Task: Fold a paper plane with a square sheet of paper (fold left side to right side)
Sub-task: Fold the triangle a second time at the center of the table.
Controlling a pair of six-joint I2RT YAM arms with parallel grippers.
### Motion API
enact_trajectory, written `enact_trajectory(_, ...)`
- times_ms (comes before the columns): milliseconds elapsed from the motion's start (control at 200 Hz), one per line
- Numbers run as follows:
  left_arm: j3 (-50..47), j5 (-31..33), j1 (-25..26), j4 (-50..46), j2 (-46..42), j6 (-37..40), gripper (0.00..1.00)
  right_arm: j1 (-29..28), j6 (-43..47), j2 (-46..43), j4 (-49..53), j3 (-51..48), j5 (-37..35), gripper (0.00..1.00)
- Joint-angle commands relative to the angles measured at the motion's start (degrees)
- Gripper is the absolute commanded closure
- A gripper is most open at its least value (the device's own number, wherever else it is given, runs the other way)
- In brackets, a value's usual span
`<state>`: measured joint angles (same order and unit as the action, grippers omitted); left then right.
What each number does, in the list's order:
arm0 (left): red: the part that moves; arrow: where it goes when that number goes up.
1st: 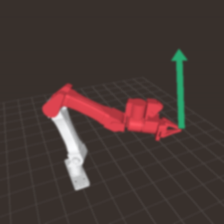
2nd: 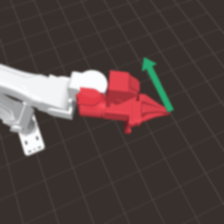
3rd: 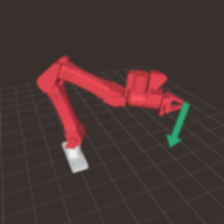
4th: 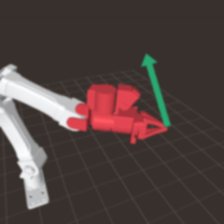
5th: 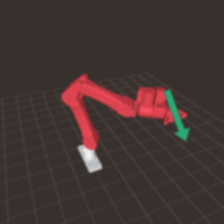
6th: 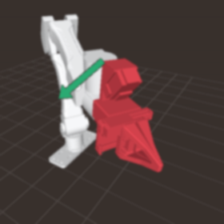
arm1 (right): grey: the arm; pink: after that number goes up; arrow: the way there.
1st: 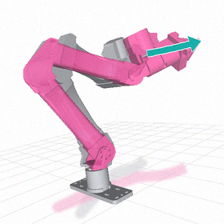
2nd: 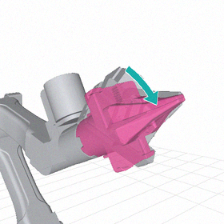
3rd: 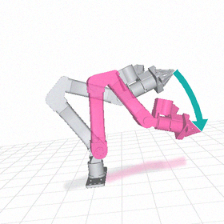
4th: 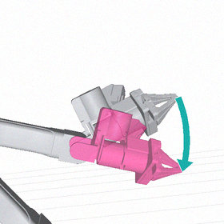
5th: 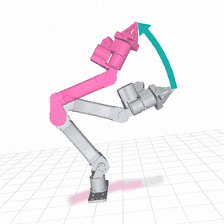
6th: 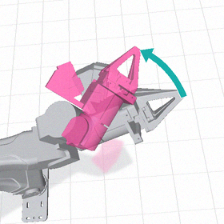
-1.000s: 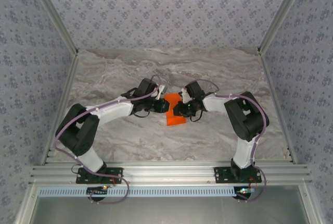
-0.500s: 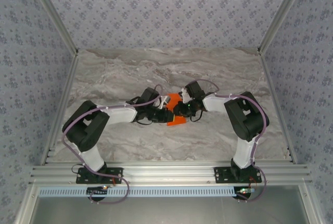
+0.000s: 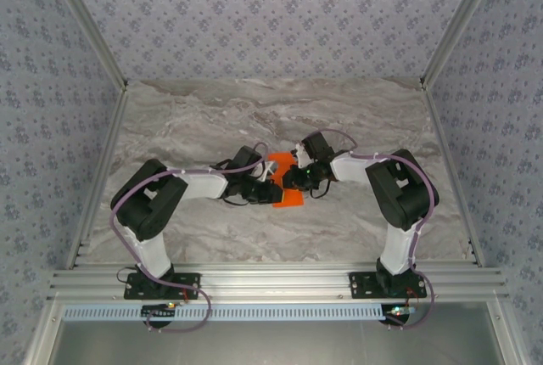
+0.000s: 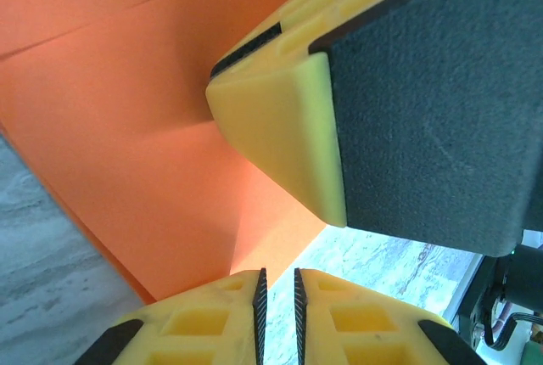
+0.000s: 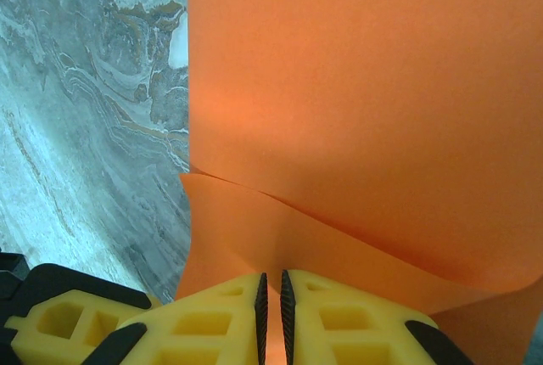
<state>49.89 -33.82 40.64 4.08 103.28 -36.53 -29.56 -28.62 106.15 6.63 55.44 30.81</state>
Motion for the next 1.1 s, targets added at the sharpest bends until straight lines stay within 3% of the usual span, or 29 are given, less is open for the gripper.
enact_trajectory(0,0.71,-0.11,0.57,-1.95,0.67,0.69,0.82,-0.38,1.38,1.93,5.62,-0.21,-2.95,0.85)
enact_trajectory(595,-1.11,2.95,0.74,-6.60,1.04,1.75,0.83,-0.37,1.69,1.96,6.55,0.65,-2.94,0.85)
enact_trajectory(1094,-4.60,4.64,2.65,-8.56,-1.02,2.05,0.95,-0.36,1.95,1.96,7.06,0.64,-3.26,0.85)
